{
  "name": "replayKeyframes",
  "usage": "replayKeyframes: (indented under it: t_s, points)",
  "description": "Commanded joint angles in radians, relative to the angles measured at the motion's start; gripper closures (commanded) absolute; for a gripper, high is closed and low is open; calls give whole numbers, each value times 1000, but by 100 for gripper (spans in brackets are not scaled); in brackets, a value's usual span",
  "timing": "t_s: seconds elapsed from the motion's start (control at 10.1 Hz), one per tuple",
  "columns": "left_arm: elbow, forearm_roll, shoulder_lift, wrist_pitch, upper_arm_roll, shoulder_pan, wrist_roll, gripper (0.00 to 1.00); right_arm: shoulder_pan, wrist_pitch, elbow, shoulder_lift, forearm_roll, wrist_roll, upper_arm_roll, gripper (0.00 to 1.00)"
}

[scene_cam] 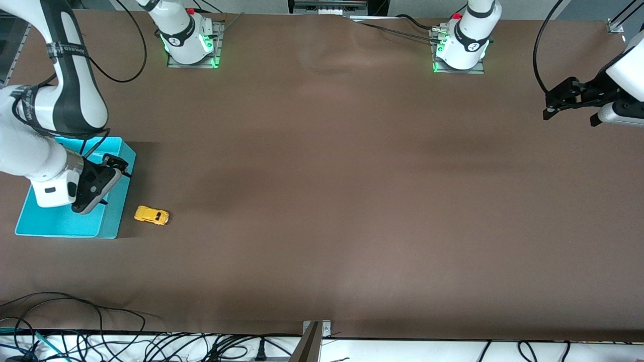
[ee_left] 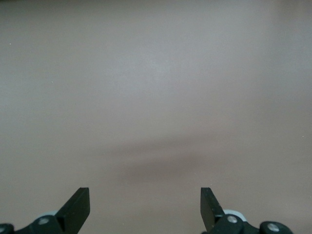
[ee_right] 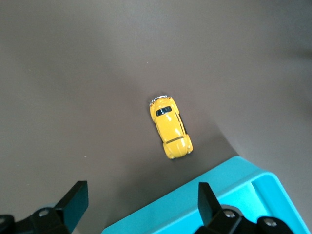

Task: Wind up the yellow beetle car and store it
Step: 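Lift the left gripper away while the right gripper reaches the car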

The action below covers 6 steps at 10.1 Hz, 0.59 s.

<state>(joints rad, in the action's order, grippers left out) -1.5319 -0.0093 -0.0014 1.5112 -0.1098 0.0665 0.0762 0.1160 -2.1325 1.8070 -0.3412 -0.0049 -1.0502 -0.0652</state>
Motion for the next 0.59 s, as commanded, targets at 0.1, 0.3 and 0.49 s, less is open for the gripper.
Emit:
replayKeyframes:
  t_s: [0.1,0.3,0.49]
  points:
    - [-16,19,-20,7,5,-14,-15,0,30,-95,3,-65,22,-103,-5,0]
    - [-21,23,-25,7,-1,-10,-15,0,30,-113,-3,-94,19,-109,-7,0]
    - [-25,22,-23,7,-1,-8,-13,0,28,-162,-3,-122,20,-144,-10,0]
